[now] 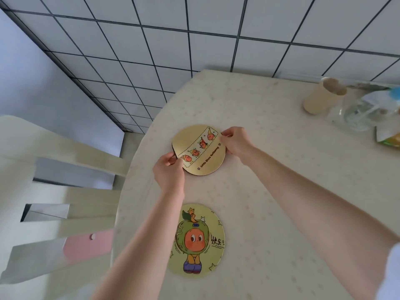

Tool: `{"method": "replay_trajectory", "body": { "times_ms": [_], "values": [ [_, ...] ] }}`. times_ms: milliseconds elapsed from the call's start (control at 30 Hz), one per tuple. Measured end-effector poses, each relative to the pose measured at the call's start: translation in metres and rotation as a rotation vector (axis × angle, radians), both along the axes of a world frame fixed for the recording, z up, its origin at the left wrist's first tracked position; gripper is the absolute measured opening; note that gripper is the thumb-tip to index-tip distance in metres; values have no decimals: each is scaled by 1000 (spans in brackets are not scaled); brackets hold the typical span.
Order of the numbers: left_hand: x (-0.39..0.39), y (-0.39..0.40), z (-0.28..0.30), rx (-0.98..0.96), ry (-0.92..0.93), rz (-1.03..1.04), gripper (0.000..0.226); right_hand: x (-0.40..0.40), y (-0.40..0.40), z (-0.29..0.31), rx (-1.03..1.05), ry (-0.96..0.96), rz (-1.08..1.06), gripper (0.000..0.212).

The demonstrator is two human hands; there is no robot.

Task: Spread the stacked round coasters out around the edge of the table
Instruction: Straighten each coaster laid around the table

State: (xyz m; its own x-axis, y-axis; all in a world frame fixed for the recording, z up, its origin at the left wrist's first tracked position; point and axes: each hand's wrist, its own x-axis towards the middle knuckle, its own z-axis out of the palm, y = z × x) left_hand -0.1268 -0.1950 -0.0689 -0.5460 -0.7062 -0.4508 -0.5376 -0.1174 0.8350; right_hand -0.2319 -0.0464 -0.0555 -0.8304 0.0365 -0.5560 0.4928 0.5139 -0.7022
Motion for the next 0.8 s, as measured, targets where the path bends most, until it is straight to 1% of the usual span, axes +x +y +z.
{"method": "replay_trajectory", "body": {
  "times_ms": [100,200,300,367,467,600,667,800],
  "values": [
    [-12,-5,4,5,55,5,30,5,0,-1,-82,-26,-39,4],
    [-27,-14,7,3,61,-37,32,13,5,-6,-137,-32,-109,11],
    [-41,-24,7,-30,44,-111,35,25,12,-11,-220,-29,-209,10],
    [-49,-28,5,-58,31,-172,35,33,14,-14,-230,-27,-255,10],
    [-57,-29,3,-89,18,-203,34,43,13,-15,-199,7,-293,11],
    [-59,-32,-3,-135,-11,-218,33,48,7,-15,-138,40,-284,18],
    [-58,-34,-5,-192,-9,-245,32,48,5,-15,-88,50,-260,14],
    [-58,-31,-2,-348,34,-349,29,49,0,-13,18,76,-198,15]
  ]
}}
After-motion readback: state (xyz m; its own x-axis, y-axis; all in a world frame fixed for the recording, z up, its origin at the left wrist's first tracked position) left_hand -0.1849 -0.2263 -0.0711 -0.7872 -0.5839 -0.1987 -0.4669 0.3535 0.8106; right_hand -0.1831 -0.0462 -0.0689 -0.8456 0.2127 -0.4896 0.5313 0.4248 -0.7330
